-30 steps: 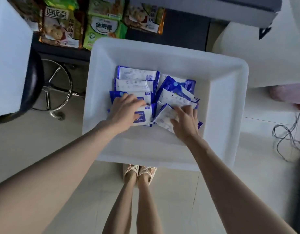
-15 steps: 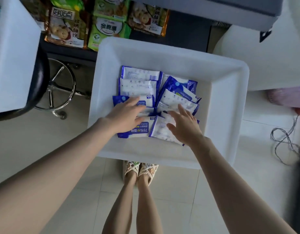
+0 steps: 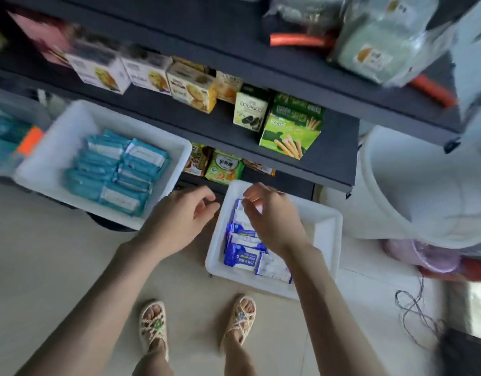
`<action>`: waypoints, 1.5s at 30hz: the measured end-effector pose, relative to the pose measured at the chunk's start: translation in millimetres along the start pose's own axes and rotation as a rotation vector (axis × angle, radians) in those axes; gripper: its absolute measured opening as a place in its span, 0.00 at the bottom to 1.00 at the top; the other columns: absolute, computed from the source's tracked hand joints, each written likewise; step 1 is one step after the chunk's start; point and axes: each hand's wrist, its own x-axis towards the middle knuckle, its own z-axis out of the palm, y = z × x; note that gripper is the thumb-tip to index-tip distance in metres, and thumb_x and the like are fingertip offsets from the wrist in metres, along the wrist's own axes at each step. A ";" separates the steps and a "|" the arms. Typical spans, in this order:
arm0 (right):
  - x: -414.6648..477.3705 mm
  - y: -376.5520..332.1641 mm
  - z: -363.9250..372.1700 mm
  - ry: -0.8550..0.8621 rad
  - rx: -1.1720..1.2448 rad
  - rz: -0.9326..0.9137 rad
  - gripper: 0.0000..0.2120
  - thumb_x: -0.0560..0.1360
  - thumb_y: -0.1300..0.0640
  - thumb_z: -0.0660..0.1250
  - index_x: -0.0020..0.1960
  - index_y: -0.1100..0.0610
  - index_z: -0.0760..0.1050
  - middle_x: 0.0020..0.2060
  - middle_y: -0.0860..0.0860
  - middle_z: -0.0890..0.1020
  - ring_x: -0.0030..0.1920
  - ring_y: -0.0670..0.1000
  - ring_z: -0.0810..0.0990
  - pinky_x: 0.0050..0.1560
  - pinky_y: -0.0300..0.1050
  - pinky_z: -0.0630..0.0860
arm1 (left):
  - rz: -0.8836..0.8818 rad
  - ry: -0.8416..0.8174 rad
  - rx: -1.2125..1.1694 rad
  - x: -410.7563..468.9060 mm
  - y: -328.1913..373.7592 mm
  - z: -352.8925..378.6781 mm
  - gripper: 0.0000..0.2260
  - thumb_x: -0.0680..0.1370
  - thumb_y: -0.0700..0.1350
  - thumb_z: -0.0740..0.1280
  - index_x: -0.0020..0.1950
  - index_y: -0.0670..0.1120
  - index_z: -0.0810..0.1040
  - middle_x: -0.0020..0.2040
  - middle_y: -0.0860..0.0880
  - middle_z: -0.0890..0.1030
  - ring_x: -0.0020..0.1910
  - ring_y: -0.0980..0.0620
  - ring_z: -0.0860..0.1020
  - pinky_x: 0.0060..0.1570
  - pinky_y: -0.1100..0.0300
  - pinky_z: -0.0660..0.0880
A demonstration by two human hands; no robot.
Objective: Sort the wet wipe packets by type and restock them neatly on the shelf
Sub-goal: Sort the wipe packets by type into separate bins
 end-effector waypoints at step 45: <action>343.8 -624.5 470.5 -0.211 0.197 0.251 0.09 0.78 0.63 0.63 0.57 0.62 0.77 0.52 0.56 0.82 0.51 0.52 0.80 0.54 0.43 0.77 | -0.415 0.005 -0.203 39.1 -647.3 -547.8 0.06 0.76 0.42 0.68 0.52 0.42 0.79 0.38 0.51 0.80 0.36 0.54 0.79 0.44 0.59 0.75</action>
